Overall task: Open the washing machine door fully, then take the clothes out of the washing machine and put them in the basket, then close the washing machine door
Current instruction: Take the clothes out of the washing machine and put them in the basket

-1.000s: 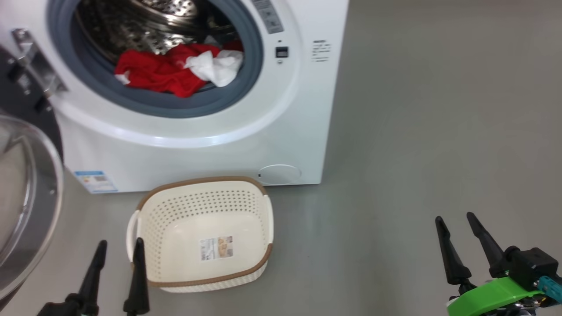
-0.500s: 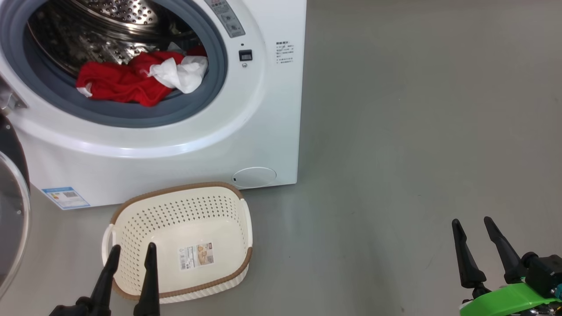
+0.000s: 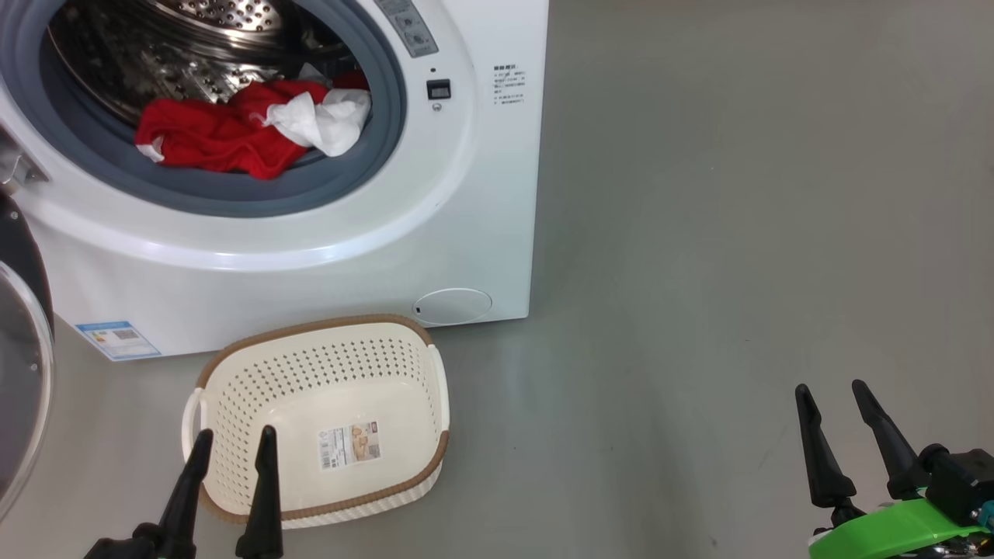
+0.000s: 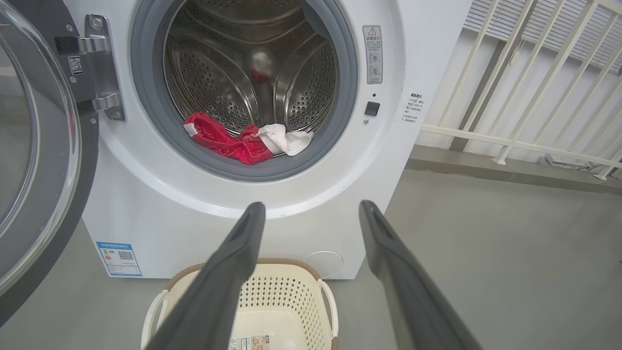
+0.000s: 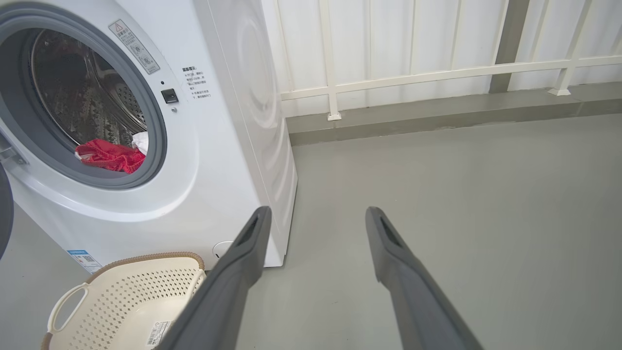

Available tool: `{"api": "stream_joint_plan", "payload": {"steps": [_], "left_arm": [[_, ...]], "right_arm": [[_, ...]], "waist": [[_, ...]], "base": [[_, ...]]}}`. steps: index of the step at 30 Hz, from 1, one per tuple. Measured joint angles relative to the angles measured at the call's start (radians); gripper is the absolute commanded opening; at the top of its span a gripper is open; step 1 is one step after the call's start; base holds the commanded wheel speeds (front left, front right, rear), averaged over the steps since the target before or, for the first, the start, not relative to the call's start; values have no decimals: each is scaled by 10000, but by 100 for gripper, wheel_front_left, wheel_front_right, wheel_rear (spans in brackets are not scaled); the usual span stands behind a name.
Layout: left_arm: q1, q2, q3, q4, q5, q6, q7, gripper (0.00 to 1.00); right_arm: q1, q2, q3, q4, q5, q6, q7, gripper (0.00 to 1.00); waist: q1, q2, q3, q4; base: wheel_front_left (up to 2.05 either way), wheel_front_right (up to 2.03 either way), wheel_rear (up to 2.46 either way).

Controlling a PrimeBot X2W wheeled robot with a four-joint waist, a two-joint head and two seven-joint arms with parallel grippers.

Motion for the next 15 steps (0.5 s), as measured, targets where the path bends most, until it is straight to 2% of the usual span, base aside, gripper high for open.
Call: {"api": "stream_joint_plan", "payload": {"steps": [7, 15], "left_arm": [[-46, 0, -33, -59, -86, 0, 0, 100], [-264, 0, -31, -67, -73, 0, 0, 100]], "right_arm": [[-9, 2, 58, -12, 2, 0, 2, 100], [-49, 8, 113, -10, 2, 0, 2, 100]], "waist": [[0, 0, 132, 17], [0, 0, 237, 25]], "base": [[55, -55, 0], [138, -138, 0]]}}
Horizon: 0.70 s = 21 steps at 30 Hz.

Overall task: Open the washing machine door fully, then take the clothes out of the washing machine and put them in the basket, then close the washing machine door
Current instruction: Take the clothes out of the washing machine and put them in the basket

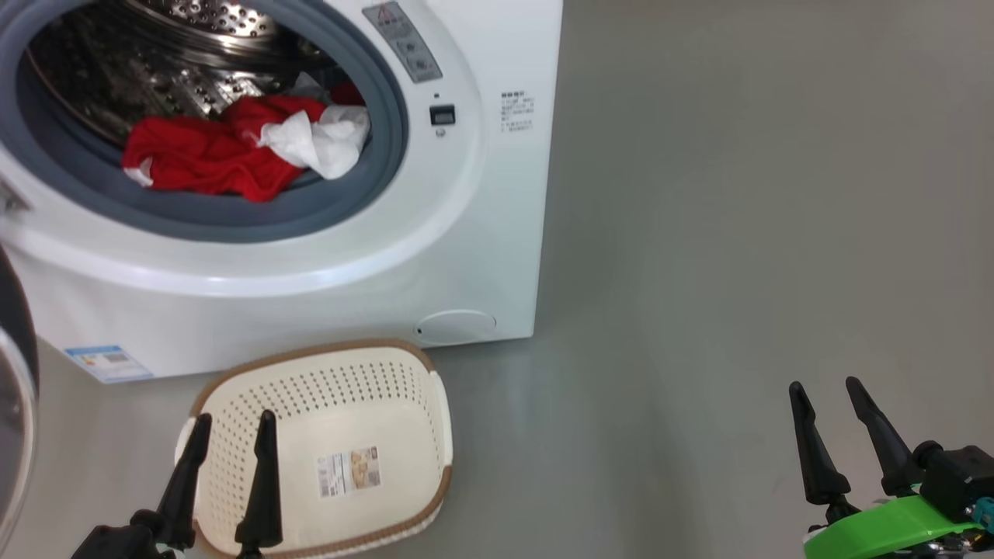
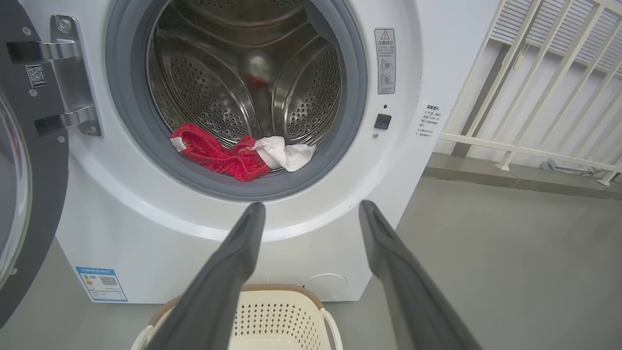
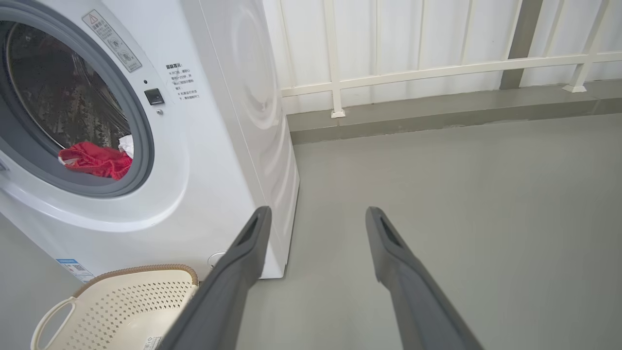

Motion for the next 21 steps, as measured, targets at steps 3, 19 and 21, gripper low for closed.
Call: {"api": "stream_joint_plan", "payload": {"steps": [3, 19, 21], "left_arm": [[-2, 0, 46, 23, 117, 0, 0, 100], [-174, 4, 65, 171, 299, 0, 0, 100], [-174, 4, 65, 192, 299, 0, 0, 100]], "right_arm": [[-85, 8, 42, 2, 0, 0, 0, 100], [-189, 27, 130, 19, 2, 0, 0, 100], [-189, 27, 153, 40, 13, 0, 0, 100]], "waist": [[0, 0, 24, 0], [0, 0, 105, 61], [0, 0, 100, 65]], "base": [[131, -131, 0], [28, -28, 0], [0, 0, 0]]}}
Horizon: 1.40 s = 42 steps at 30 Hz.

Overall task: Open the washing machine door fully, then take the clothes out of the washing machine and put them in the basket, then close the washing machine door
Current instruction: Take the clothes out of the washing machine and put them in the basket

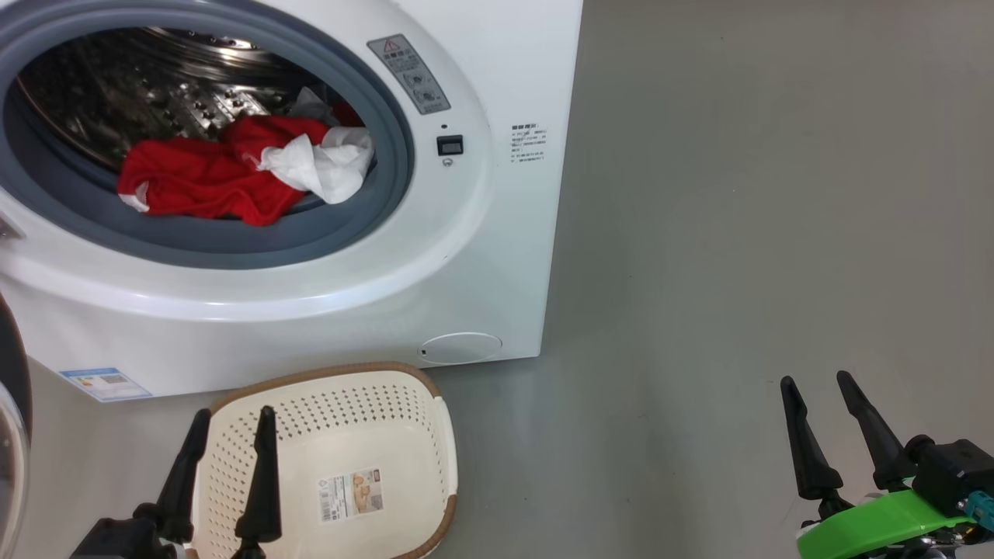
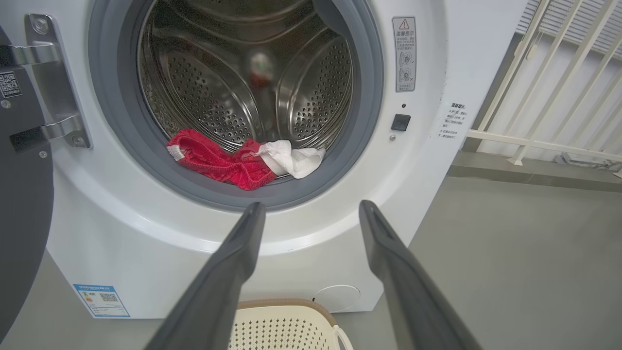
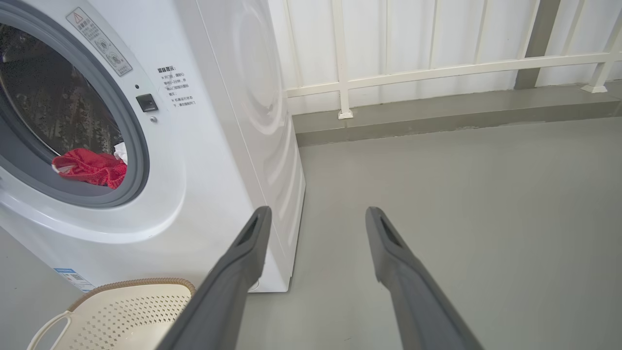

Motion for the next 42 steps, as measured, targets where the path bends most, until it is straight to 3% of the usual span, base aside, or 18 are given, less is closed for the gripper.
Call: {"api": "stream_joint_plan", "payload": {"steps": [21, 32, 42], "left_arm": [[-289, 0, -69, 458, -12, 0, 0, 100], [-3526, 48, -234, 2067, 339, 0, 0, 100], [-6938, 441, 4, 5081, 431, -2, 0, 100]], "right_arm": [[-19, -6, 77, 23, 15, 0, -2, 100], [-671, 0, 144, -27, 50, 0, -2, 100], [-1451, 65, 430, -46, 81, 0, -2, 100]], "waist": [[0, 0, 85, 41], [0, 0, 895, -38], [0, 0, 1940, -330]], "base": [[0, 0, 0], [0, 0, 0], [0, 0, 0]]}}
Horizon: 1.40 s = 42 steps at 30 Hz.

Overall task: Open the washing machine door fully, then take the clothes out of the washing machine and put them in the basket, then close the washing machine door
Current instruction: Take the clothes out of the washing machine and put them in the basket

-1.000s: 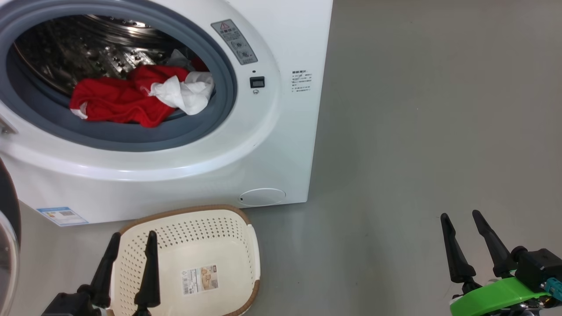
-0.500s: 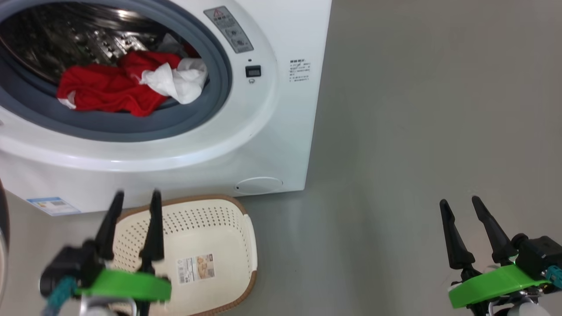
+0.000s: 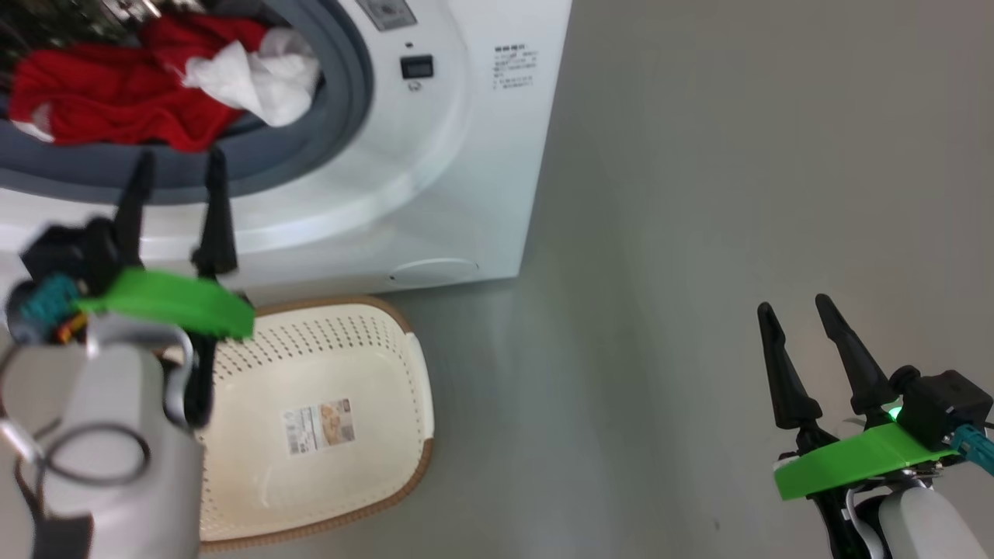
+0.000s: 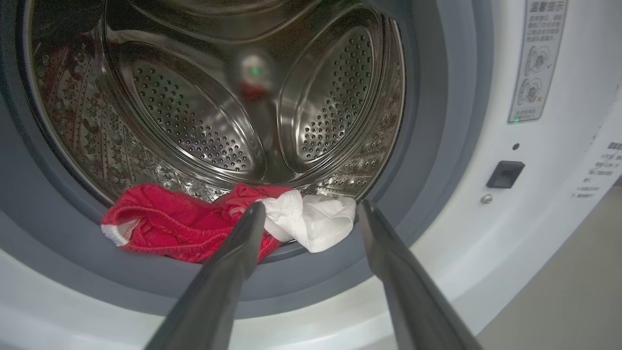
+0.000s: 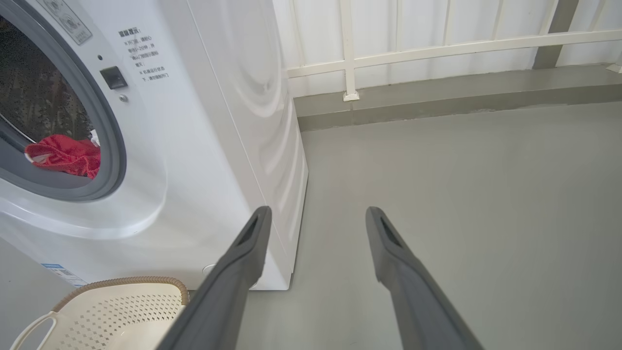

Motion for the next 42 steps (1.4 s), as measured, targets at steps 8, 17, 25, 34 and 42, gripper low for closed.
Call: {"api": "stream_joint_plan", "payload": {"steps": [8, 17, 25, 34, 42], "left_arm": [[-2108, 387, -61, 2468, -13, 0, 0, 100], [-4199, 1051, -161, 4870, -169, 0, 4, 100], [-5163, 1570, -291, 5933, -537, 0, 48, 100], [-5645, 1921, -410, 6380, -731, 0, 48, 96], [-5827, 1889, -744, 6245, -1078, 0, 44, 0]], "right_arm": [[-363, 105, 251, -6, 50, 0, 0, 100], [-722, 161, 537, -54, 79, 0, 0, 100], [-813, 232, 640, -69, 297, 0, 0, 100], [-826, 267, 777, -130, 336, 0, 0, 100], [-836, 316, 721, -163, 336, 0, 0, 100]], "waist": [[0, 0, 764, -323], [0, 0, 1660, -844], [0, 0, 2222, -1342], [0, 0, 2574, -1714], [0, 0, 2704, -1730]], "base": [[0, 0, 0], [0, 0, 0], [0, 0, 0], [0, 0, 0], [0, 0, 0]]}}
